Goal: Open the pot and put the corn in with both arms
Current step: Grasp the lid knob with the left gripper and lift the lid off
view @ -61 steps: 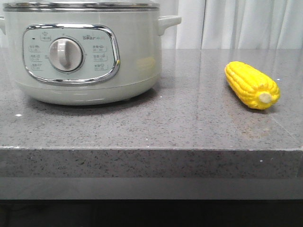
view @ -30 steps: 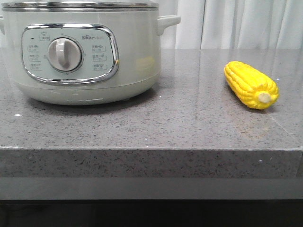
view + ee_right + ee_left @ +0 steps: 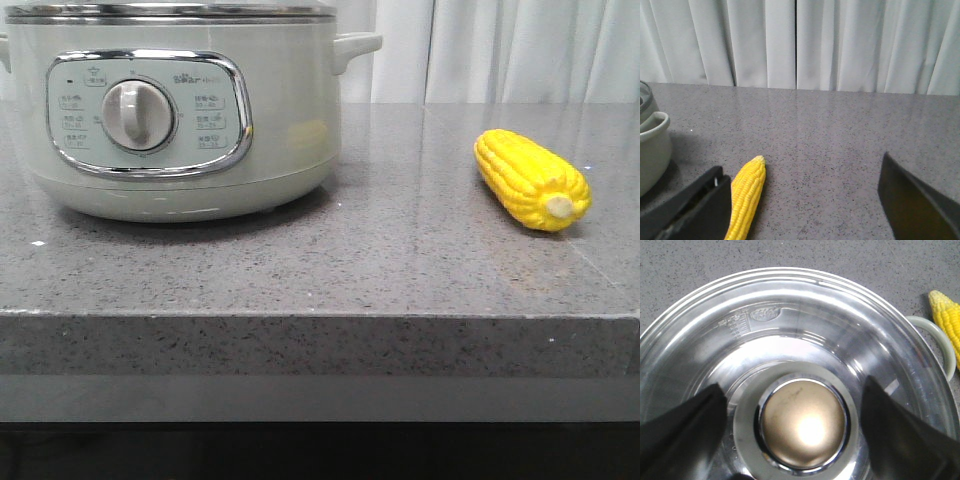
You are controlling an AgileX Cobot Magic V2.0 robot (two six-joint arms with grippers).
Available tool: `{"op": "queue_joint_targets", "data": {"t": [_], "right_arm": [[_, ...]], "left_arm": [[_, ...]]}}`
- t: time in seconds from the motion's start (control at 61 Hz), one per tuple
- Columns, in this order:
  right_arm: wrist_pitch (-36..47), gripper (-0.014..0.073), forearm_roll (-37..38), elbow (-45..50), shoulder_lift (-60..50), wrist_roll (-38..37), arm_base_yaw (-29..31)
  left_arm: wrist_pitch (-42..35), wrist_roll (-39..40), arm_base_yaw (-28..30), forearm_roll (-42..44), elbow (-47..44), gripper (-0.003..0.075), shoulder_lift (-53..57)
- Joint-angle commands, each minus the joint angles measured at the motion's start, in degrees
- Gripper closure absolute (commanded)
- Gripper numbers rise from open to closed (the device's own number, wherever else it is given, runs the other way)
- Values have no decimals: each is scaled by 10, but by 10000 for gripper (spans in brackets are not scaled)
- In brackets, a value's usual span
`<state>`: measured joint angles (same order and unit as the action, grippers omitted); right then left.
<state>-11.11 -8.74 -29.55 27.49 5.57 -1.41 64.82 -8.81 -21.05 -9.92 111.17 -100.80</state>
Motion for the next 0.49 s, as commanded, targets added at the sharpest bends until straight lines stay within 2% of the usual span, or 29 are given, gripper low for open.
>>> {"op": "queue_joint_targets", "data": {"t": [0.0,0.262,0.475], "right_arm": [[43,-20,5,-18,7,1,4],[43,-20,5,-18,7,1,4],[43,-20,5,-18,7,1,4]], "left_arm": [[-27,4,-4,-9,20,298,27],[-24,4,-4,-9,20,450,27],[-24,3,-4,-9,28,499,30]]}}
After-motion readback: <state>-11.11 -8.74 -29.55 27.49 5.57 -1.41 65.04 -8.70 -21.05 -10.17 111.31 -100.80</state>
